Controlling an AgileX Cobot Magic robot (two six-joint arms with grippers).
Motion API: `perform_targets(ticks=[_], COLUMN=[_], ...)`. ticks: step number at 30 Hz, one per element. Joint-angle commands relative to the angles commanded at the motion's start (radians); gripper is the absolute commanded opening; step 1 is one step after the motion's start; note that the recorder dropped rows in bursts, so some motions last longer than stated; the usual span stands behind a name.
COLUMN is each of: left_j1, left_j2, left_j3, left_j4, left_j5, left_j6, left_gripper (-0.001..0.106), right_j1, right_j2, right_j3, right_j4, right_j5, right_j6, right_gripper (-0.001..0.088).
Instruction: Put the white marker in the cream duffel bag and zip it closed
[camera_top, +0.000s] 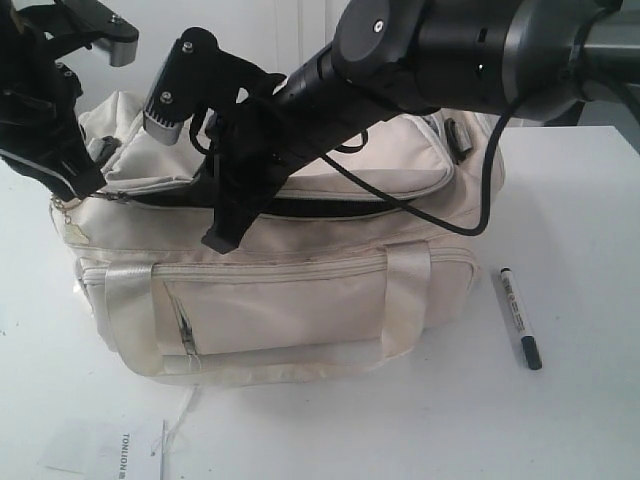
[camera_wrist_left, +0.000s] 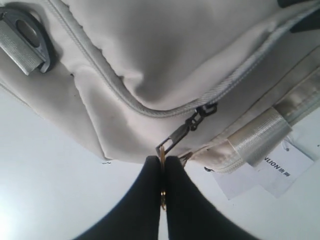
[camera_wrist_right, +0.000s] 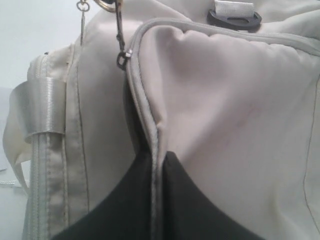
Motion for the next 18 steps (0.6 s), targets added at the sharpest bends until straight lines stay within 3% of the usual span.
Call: perform_targets(ticks=[18], left_j1=[0.000], left_j2=[0.011], left_j3=[0.000], left_j4=[0.058], left_j5=[0.000], left_j6=[0.000], left_gripper=[0.000], right_j1=[0.000], right_j2=[0.000], right_j3=[0.000], right_j4=[0.000], right_j5=[0.000], right_j6=[0.016], right_gripper=[0.0000])
